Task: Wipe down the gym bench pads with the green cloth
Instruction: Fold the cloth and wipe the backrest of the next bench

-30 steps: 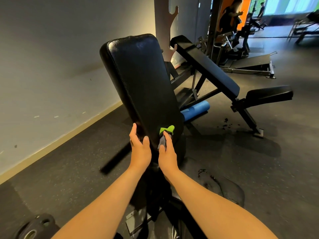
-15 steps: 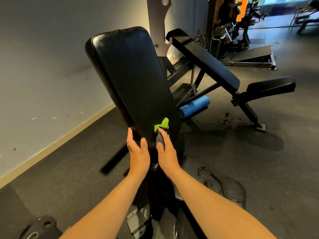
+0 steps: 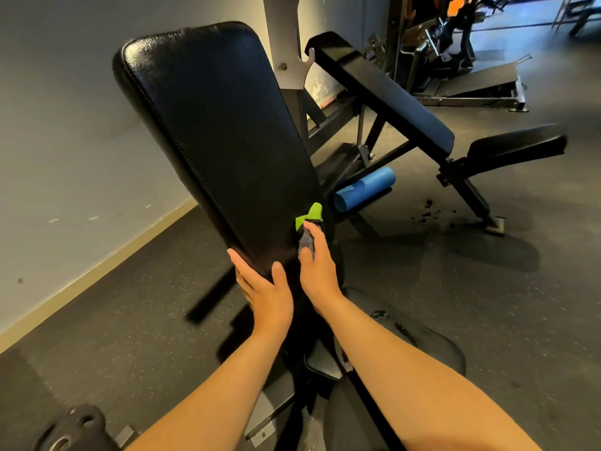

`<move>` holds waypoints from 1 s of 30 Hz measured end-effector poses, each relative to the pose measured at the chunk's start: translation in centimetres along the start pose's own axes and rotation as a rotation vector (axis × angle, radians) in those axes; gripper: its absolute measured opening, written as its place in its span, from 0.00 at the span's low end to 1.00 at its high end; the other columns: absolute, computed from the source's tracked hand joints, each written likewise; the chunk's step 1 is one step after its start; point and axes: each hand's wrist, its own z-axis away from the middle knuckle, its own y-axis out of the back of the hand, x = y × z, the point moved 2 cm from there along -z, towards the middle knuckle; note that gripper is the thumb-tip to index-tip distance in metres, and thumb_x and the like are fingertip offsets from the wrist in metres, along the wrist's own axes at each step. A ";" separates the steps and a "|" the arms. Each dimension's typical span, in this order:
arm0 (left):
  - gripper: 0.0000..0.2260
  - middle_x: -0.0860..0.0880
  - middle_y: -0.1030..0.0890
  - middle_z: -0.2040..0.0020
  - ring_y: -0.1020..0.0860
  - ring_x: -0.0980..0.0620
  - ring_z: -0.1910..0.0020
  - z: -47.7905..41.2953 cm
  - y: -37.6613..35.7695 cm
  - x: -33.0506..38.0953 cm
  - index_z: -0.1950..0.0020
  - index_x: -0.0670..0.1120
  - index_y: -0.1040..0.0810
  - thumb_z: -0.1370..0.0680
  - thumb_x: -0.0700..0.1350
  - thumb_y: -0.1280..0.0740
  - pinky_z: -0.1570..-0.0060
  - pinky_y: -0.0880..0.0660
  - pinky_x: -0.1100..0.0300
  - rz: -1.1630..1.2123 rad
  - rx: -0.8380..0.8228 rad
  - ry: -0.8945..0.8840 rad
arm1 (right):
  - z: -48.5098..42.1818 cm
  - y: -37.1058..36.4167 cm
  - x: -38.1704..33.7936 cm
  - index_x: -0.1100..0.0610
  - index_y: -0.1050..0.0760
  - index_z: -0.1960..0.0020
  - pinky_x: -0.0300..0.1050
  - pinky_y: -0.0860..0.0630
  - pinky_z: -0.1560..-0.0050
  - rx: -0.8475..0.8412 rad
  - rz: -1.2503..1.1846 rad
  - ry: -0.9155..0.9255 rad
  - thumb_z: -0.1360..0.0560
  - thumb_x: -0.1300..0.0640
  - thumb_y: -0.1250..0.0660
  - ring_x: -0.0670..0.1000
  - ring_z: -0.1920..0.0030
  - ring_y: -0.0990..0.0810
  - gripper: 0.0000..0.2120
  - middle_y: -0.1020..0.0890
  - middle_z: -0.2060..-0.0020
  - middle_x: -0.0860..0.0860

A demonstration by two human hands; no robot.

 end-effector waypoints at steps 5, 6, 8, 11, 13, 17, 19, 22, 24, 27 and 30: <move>0.37 0.52 0.57 0.18 0.54 0.48 0.20 -0.1 -0.9 -0.5 0.20 0.60 0.66 0.16 0.47 0.40 0.26 0.55 0.55 0.009 0.058 -0.046 | -4.1 1.6 0.8 0.35 0.43 0.25 0.49 0.35 0.35 0.063 -0.098 -0.177 0.15 0.55 0.47 0.55 0.28 0.34 0.23 0.35 0.25 0.52; 0.37 0.52 0.58 0.18 0.54 0.49 0.20 -0.2 -1.0 -0.7 0.20 0.59 0.66 0.16 0.46 0.40 0.29 0.55 0.58 0.007 0.061 -0.048 | -4.7 1.8 0.8 0.35 0.43 0.25 0.52 0.35 0.32 0.070 -0.121 -0.215 0.15 0.55 0.47 0.56 0.27 0.35 0.23 0.37 0.24 0.52; 0.37 0.53 0.58 0.18 0.55 0.50 0.20 -0.2 -1.0 -0.9 0.20 0.58 0.65 0.16 0.46 0.40 0.32 0.56 0.61 0.007 0.061 -0.063 | -5.6 2.3 0.5 0.36 0.44 0.24 0.56 0.37 0.28 0.088 -0.185 -0.285 0.15 0.56 0.47 0.56 0.25 0.37 0.24 0.39 0.23 0.51; 0.36 0.53 0.59 0.18 0.56 0.50 0.20 -0.3 -1.0 -1.1 0.20 0.57 0.65 0.16 0.45 0.40 0.32 0.56 0.62 -0.006 0.061 -0.070 | -5.4 2.1 0.0 0.35 0.46 0.23 0.59 0.39 0.27 0.116 -0.224 -0.336 0.15 0.56 0.48 0.57 0.24 0.39 0.25 0.41 0.22 0.50; 0.36 0.53 0.59 0.18 0.57 0.49 0.20 -0.3 -1.0 -1.1 0.20 0.57 0.66 0.16 0.46 0.41 0.32 0.56 0.61 -0.017 0.055 -0.067 | -4.1 1.4 -0.1 0.35 0.46 0.23 0.57 0.38 0.28 0.129 -0.234 -0.324 0.14 0.54 0.49 0.56 0.24 0.38 0.23 0.39 0.22 0.50; 0.37 0.54 0.61 0.18 0.57 0.51 0.20 -0.3 -0.9 -0.9 0.20 0.57 0.67 0.16 0.46 0.41 0.32 0.57 0.61 -0.042 0.034 -0.069 | -0.5 -0.3 1.0 0.37 0.45 0.23 0.54 0.34 0.30 0.118 -0.129 -0.236 0.15 0.55 0.47 0.56 0.25 0.37 0.24 0.38 0.23 0.51; 0.36 0.54 0.61 0.18 0.58 0.51 0.20 -0.3 -0.7 -1.1 0.20 0.57 0.67 0.16 0.46 0.41 0.31 0.58 0.61 -0.069 0.024 -0.075 | 0.4 -0.7 1.5 0.39 0.44 0.23 0.52 0.34 0.28 0.104 -0.052 -0.174 0.15 0.57 0.46 0.54 0.24 0.38 0.24 0.39 0.22 0.51; 0.37 0.54 0.61 0.18 0.58 0.51 0.20 -0.4 -0.5 -1.5 0.20 0.57 0.68 0.16 0.47 0.42 0.30 0.58 0.60 -0.074 -0.002 -0.076 | -0.4 -0.2 1.4 0.40 0.43 0.23 0.53 0.34 0.27 0.102 0.002 -0.133 0.16 0.59 0.46 0.55 0.23 0.38 0.24 0.37 0.23 0.52; 0.37 0.53 0.61 0.18 0.58 0.50 0.20 -0.4 -0.5 -1.6 0.21 0.57 0.68 0.16 0.47 0.42 0.29 0.58 0.59 -0.065 -0.009 -0.080 | -1.7 0.3 0.8 0.38 0.43 0.24 0.54 0.33 0.29 0.105 -0.041 -0.188 0.16 0.59 0.46 0.56 0.25 0.36 0.25 0.37 0.23 0.53; 0.37 0.52 0.60 0.18 0.57 0.49 0.20 -0.4 -0.5 -1.7 0.21 0.58 0.68 0.16 0.47 0.41 0.32 0.56 0.60 -0.057 -0.015 -0.081 | -2.9 0.3 -0.4 0.37 0.45 0.23 0.55 0.34 0.29 0.134 -0.139 -0.291 0.15 0.59 0.47 0.57 0.25 0.36 0.26 0.38 0.23 0.52; 0.37 0.52 0.60 0.18 0.57 0.50 0.20 -0.5 -0.4 -1.6 0.21 0.57 0.68 0.16 0.46 0.41 0.32 0.56 0.60 -0.056 -0.014 -0.082 | -1.2 -0.6 -0.7 0.36 0.43 0.24 0.58 0.34 0.28 0.141 -0.070 -0.219 0.15 0.54 0.48 0.57 0.24 0.37 0.23 0.39 0.22 0.50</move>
